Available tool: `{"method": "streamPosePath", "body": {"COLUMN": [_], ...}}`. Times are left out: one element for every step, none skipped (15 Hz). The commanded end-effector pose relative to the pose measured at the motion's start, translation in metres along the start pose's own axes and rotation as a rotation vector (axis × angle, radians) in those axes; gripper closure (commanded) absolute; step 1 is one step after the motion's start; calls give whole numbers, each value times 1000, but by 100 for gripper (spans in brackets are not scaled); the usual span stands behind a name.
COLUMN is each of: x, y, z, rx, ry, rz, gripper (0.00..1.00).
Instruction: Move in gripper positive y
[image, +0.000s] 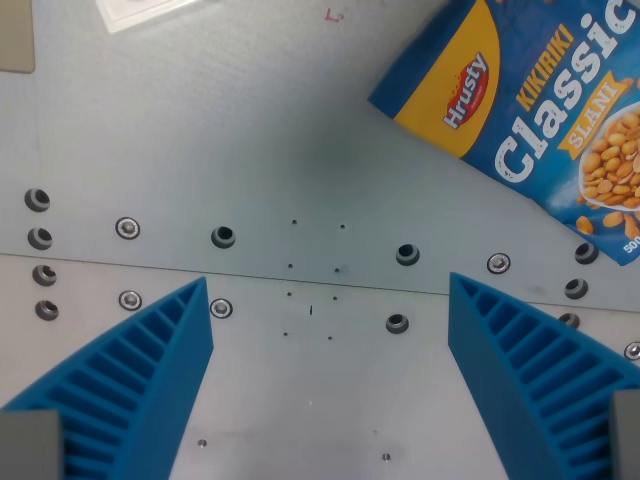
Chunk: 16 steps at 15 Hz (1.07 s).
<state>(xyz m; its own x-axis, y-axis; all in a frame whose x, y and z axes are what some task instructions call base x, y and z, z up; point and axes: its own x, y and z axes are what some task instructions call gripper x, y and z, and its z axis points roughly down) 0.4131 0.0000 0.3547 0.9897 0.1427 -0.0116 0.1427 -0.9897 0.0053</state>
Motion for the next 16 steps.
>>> {"method": "streamPosePath", "body": {"x": [0, 0, 0, 0, 0, 0, 0, 0, 0, 0, 0, 0, 0, 0, 0, 0], "y": [5, 10, 15, 20, 25, 30, 35, 40, 45, 50, 55, 60, 65, 70, 75, 80], "z": [-3, -3, -3, -3, -3, -3, -3, -3, -3, -3, -3, -3, -3, -3, -3, -3], "rx": [-1, -1, -1, -1, -1, -1, -1, -1, -1, -1, -1, -1, -1, -1, -1, -1], "ry": [7, 7, 7, 7, 7, 7, 7, 7, 7, 7, 7, 7, 7, 7, 7, 7], "rz": [0, 0, 0, 0, 0, 0, 0, 0, 0, 0, 0, 0, 0, 0, 0, 0], "gripper": [0, 0, 0, 0, 0, 0, 0, 0, 0, 0, 0, 0, 0, 0, 0, 0]}}
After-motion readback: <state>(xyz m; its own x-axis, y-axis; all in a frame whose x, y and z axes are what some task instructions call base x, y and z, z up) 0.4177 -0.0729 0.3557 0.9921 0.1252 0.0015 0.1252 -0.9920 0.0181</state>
